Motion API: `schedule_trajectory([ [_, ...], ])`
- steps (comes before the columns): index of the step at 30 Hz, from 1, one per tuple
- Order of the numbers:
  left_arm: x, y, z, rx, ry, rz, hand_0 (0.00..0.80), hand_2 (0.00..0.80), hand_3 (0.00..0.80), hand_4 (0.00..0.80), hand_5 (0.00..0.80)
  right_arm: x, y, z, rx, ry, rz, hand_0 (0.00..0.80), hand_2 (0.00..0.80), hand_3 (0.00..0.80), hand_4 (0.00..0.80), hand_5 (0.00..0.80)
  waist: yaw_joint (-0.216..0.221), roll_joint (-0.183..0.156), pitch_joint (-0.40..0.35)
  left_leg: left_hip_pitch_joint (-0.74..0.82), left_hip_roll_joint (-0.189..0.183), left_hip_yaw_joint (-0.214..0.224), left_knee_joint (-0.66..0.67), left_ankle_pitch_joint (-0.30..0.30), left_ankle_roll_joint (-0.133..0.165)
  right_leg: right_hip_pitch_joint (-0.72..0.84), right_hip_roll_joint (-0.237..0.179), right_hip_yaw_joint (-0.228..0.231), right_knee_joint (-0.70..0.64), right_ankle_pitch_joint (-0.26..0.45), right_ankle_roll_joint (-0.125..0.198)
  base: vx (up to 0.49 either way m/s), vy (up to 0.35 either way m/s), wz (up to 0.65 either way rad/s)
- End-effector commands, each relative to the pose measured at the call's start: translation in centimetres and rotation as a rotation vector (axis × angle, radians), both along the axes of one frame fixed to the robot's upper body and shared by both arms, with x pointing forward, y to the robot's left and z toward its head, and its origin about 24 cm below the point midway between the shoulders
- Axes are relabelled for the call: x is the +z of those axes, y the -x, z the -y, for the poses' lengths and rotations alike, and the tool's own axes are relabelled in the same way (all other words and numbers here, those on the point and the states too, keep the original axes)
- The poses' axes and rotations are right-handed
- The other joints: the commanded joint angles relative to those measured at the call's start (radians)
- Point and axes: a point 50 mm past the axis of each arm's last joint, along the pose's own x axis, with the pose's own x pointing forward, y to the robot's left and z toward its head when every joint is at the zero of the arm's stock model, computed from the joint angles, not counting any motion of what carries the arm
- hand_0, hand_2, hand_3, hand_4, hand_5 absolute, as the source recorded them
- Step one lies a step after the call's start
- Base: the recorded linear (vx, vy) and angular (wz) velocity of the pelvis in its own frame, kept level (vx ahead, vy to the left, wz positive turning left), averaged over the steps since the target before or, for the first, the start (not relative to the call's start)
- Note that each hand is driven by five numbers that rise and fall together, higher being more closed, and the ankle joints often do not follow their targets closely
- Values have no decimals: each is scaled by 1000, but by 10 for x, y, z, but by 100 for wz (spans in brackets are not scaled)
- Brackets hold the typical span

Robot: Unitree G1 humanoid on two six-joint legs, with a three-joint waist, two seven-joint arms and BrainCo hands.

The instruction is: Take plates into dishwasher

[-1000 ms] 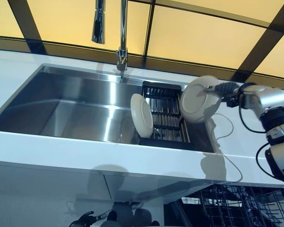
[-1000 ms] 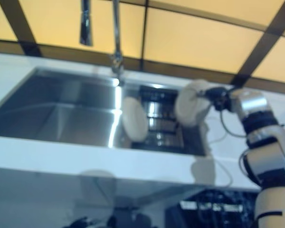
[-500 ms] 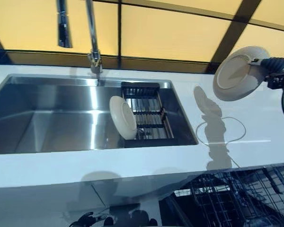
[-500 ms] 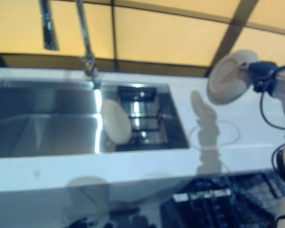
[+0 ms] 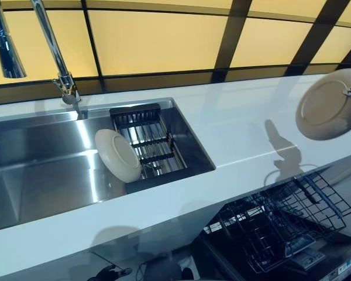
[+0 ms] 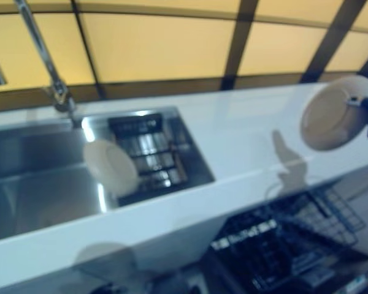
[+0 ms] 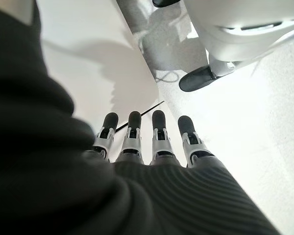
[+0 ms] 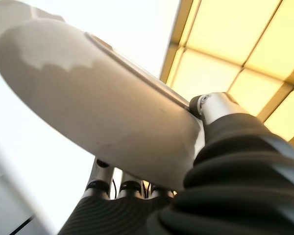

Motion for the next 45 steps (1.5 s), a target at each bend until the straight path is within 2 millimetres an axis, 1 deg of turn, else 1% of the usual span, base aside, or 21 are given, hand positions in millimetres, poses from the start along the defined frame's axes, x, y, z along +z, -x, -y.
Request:
schedule_trajectory([
  [1,3,-2,-11,-12,-32,-5,0,0,0,0,0,40,17,11,-13,87,145,800,800,800,800,800,-24,-41,2,49,10,7,3,-56,16,-35,-35,22,1,69,76,12,0,-13],
  [5,3,1,-12,-18,-31,-9,0,0,0,0,0,32,31,23,-42,85,128,800,800,800,800,800,-45,-41,5,55,12,23,3,-60,17,-43,-31,38,1,71,76,23,-1,-19],
  [9,3,2,-12,-15,-30,-13,0,0,0,0,0,22,42,32,-54,87,102,800,800,800,800,800,-65,-40,7,59,14,37,3,-65,18,-51,-27,54,1,75,78,27,-1,-14],
  [15,3,3,-13,2,-30,-13,0,0,0,0,0,9,56,42,-56,105,67,800,800,800,800,800,-90,-41,12,61,19,60,3,-67,19,-64,-19,79,1,79,79,10,-6,-14],
  [20,4,3,-16,5,-31,-16,0,0,0,0,0,6,64,47,-48,133,17,800,800,800,800,800,-101,-41,12,61,22,72,3,-68,18,-74,-15,89,1,82,79,2,-13,-11],
  [23,4,1,-16,1,-33,-16,0,0,0,0,0,1,67,49,-41,170,-18,800,800,800,800,800,-106,-41,12,61,24,76,3,-68,17,-77,-13,91,1,83,80,-7,-26,-10],
  [26,5,-1,-16,-4,-34,-15,0,0,0,0,0,-3,66,46,-20,252,-60,800,800,800,800,800,-109,-41,12,60,26,79,3,-67,16,-82,-11,92,1,86,81,-13,-22,-1],
  [31,5,-4,-15,-15,-34,-15,0,0,0,0,0,-5,57,34,58,430,-136,800,800,800,800,800,-108,-40,12,60,30,84,3,-65,14,-88,-10,90,1,88,83,0,0,0],
  [35,5,-8,-12,-29,-34,-10,0,0,0,0,0,-5,49,26,95,595,-181,800,800,800,800,800,-99,-37,13,57,32,81,3,-65,14,-89,-11,83,1,86,83,-5,-27,1],
  [38,5,-12,-9,-36,-34,-6,0,0,0,0,0,-10,43,22,117,691,-226,800,800,800,800,800,-91,-32,15,51,32,76,3,-62,14,-90,-14,77,1,84,83,0,0,0],
  [45,6,-15,-8,-46,-36,-4,0,0,0,0,0,-35,32,9,164,715,-269,800,800,800,800,800,-79,-22,25,44,27,61,3,-61,14,-89,-25,62,1,81,82,-5,-7,6],
])
